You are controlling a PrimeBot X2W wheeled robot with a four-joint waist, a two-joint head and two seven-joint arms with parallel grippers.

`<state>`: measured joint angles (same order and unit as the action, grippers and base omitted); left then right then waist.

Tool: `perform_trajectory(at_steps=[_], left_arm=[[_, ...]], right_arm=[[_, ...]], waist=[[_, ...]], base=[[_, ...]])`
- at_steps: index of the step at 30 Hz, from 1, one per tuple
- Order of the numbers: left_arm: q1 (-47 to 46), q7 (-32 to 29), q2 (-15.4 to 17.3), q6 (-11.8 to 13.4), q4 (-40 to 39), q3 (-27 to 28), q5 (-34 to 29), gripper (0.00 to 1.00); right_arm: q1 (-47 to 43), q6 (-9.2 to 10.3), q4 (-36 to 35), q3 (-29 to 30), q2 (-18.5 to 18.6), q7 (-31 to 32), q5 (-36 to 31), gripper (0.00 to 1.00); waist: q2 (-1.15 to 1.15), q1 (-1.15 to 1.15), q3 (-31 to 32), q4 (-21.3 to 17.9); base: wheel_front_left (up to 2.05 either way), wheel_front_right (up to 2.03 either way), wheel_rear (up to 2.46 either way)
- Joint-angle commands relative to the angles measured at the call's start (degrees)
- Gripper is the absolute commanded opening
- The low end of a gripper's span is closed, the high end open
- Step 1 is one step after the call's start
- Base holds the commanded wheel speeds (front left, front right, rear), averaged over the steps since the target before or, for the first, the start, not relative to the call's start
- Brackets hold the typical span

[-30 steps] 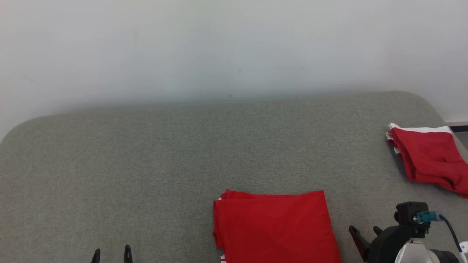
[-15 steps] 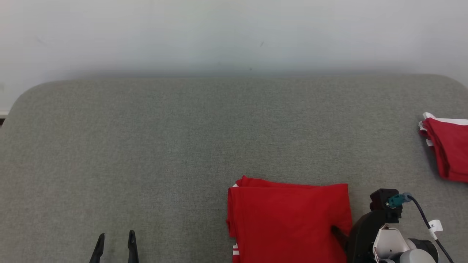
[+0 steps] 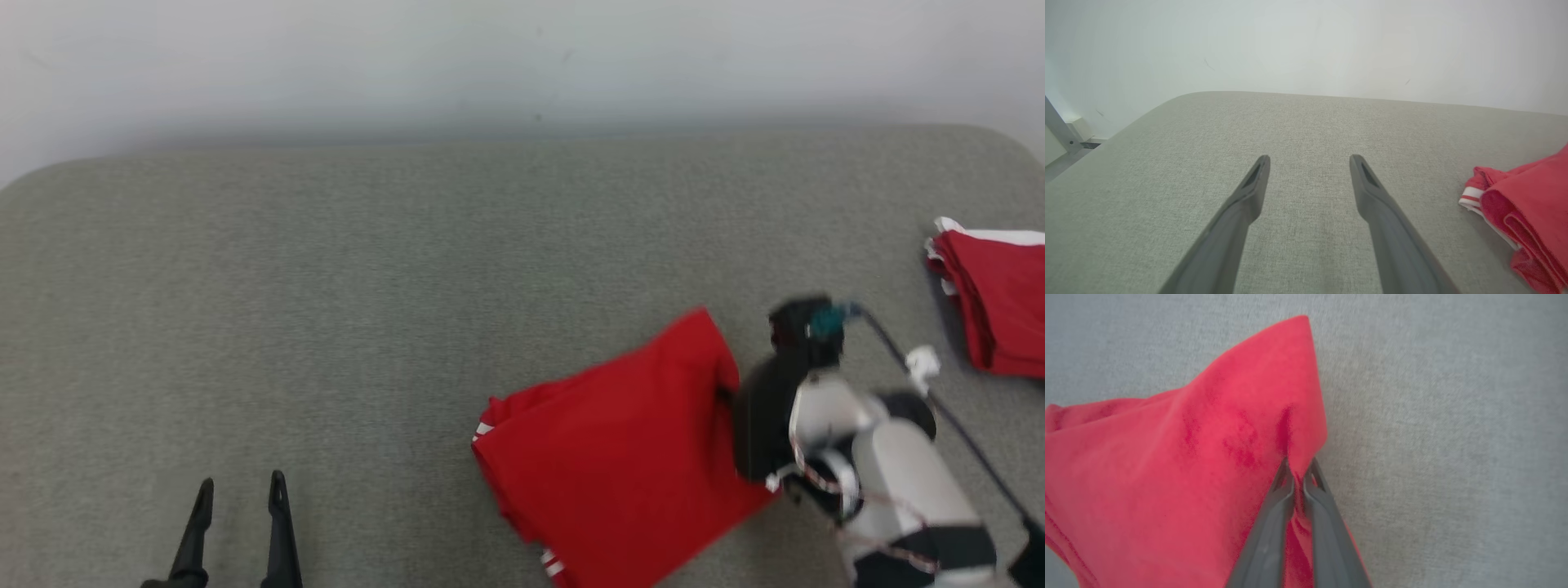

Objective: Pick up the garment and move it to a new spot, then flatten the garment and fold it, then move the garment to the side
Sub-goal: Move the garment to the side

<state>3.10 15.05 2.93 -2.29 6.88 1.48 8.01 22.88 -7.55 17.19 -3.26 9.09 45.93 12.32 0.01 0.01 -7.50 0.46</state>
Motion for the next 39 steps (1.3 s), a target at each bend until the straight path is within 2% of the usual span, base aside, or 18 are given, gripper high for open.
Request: perform_trajectory(at_steps=[1,4,7,14,21,25,32,35,39], left_arm=[[-0.9,0.2,-0.1,0.0,-0.7,0.2,-0.6,1.0],[-2.4,0.2,0.3,-0.6,-1.9,0.5,-1.0,1.0],[-3.8,0.2,0.8,-1.2,-2.7,0.5,-1.6,1.0],[-6.2,0.2,1.4,-2.6,-2.8,-0.2,-2.2,1.0],[-7.2,0.2,2.3,-3.2,-3.0,-0.8,-2.7,1.0],[-7.5,0.2,2.9,-3.5,-3.2,-1.0,-2.9,1.0],[-8.4,0.2,3.9,-3.8,-4.0,-2.1,-3.2,1.0],[-9.0,0.2,4.2,-4.0,-4.4,-2.9,-3.3,1.0],[-9.3,0.0,4.6,-4.1,-4.7,-3.6,-3.2,1.0]], right_arm=[[2.8,0.16,0.2,-0.7,1.3,0.4,0.4,0.0],[10.5,0.16,1.4,-3.1,4.3,1.9,0.3,0.0],[17.8,0.16,2.3,-2.8,7.0,2.8,-0.3,0.0],[26.9,0.16,6.8,4.5,10.3,4.0,-1.7,0.0],[28.2,0.16,7.9,13.2,13.7,1.8,-6.8,0.0],[28.9,0.16,7.2,15.1,15.0,-0.2,-9.9,0.0],[28.6,0.16,7.7,18.6,20.9,-2.4,-14.7,0.0],[27.3,0.16,8.6,19.4,24.1,-5.2,-17.3,0.0],[25.2,0.16,9.8,20.3,26.7,-9.4,-19.9,0.0]], waist=[[-0.01,-0.01,-3.1,-3.5],[-0.01,-0.01,-5.4,-6.4],[-0.01,-0.01,-7.3,-8.7],[-0.01,-0.01,-10.5,-11.5],[-0.01,-0.01,-13.9,-11.5],[-0.01,-0.01,-15.3,-11.2],[-0.01,-0.01,-18.3,-9.6],[-0.01,-0.01,-19.6,-8.6],[-0.01,-0.01,-21.0,-7.5]], base=[[0.0,0.0,0.0],[0.0,0.0,0.0],[0.0,0.0,0.0],[0.0,0.0,0.0],[0.0,0.0,0.0],[0.0,0.0,0.0],[0.0,0.0,0.0],[0.0,0.0,0.0],[0.0,0.0,0.0]])
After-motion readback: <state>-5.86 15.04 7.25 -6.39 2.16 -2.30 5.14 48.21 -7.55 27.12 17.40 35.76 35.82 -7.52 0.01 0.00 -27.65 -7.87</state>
